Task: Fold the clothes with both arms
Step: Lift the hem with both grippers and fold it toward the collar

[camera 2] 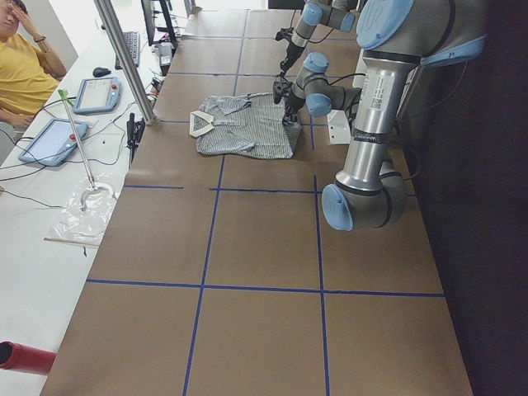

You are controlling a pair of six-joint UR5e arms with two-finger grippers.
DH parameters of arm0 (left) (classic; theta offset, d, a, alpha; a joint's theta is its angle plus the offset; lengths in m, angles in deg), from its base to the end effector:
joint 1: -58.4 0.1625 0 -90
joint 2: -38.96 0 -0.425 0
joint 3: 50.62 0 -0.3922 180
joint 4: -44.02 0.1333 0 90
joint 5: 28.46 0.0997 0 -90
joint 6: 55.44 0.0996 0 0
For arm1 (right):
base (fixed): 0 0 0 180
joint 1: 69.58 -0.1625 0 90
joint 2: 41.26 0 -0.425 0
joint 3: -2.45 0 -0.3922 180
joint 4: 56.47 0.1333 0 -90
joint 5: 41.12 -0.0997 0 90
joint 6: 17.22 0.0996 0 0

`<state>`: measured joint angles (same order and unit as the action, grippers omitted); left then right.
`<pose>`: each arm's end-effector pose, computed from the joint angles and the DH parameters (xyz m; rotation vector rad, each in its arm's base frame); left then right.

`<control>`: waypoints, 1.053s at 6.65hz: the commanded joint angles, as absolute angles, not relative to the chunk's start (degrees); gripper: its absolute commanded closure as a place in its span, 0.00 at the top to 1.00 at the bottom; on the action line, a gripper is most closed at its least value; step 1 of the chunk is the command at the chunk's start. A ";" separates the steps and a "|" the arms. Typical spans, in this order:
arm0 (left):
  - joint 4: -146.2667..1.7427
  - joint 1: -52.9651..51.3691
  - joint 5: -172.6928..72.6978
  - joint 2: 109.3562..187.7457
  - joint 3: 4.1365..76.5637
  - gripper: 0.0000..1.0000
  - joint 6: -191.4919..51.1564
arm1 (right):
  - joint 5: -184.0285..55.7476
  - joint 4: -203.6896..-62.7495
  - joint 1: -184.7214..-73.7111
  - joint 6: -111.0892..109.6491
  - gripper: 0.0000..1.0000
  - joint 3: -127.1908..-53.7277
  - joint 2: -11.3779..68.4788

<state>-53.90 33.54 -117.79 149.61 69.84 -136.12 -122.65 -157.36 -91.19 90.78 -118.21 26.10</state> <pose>0.4269 -0.3460 0.2207 0.3139 0.9846 -0.2528 -0.4457 -0.3357 0.2458 0.1679 -0.7507 0.7125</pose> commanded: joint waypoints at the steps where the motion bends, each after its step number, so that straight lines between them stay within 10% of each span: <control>1: -57.82 20.92 -119.76 156.35 55.62 0.00 -124.13 | -126.62 -151.63 -102.15 82.55 0.00 -103.27 18.79; 5: -81.35 14.37 -119.61 165.41 23.63 0.00 -120.48 | -129.26 -129.59 -110.35 78.24 0.00 -68.64 4.37; 7: -86.76 13.93 -118.21 165.69 19.00 0.00 -120.56 | -131.91 -125.29 -112.56 75.59 0.00 -62.95 2.34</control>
<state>-84.56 14.12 -118.99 165.22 21.33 -120.55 -130.96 -127.30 -111.75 76.45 -65.92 3.43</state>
